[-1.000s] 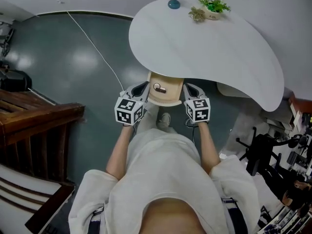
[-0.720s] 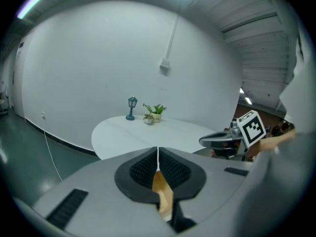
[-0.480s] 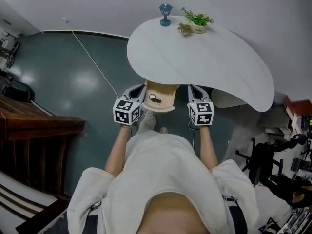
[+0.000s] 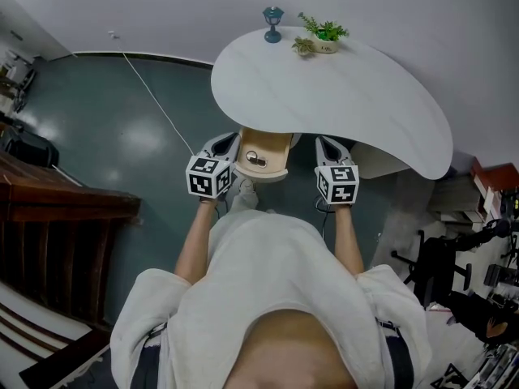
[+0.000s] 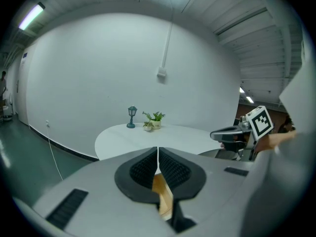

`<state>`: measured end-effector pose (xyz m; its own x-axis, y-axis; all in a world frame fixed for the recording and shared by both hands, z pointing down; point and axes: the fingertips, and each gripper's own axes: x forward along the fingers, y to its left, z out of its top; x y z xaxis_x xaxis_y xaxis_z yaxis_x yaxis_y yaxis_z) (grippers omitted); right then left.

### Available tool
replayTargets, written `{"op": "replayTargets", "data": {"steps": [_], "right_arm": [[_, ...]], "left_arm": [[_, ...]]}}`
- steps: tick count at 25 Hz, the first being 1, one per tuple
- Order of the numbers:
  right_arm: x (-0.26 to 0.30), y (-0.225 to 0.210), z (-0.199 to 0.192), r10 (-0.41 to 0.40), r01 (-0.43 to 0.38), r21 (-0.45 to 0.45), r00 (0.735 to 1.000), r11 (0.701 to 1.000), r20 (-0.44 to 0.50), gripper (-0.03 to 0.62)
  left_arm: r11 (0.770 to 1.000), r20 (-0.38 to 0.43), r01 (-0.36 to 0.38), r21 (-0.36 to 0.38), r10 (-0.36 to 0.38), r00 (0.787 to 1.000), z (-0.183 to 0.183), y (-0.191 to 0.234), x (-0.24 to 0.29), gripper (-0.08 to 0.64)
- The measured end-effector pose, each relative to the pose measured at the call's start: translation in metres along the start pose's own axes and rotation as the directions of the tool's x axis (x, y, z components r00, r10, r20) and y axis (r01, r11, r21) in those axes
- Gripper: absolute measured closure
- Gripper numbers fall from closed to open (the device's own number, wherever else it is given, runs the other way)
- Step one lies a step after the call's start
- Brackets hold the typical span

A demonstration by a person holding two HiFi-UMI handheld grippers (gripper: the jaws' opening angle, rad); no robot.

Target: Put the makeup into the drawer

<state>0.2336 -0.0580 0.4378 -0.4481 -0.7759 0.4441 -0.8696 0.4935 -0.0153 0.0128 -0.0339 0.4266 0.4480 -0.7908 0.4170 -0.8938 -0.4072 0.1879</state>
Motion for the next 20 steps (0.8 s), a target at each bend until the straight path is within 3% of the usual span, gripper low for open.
{"op": "replayTargets", "data": {"steps": [20], "right_arm": [[0.000,-0.001,-0.012,0.011,-0.011,-0.014,1.000,1.000,-0.025,0.597]], "left_arm": [[1.000,-0.032,0.028,0.007,-0.028,0.999,-0.009,-0.013,0.015,0.543]]}}
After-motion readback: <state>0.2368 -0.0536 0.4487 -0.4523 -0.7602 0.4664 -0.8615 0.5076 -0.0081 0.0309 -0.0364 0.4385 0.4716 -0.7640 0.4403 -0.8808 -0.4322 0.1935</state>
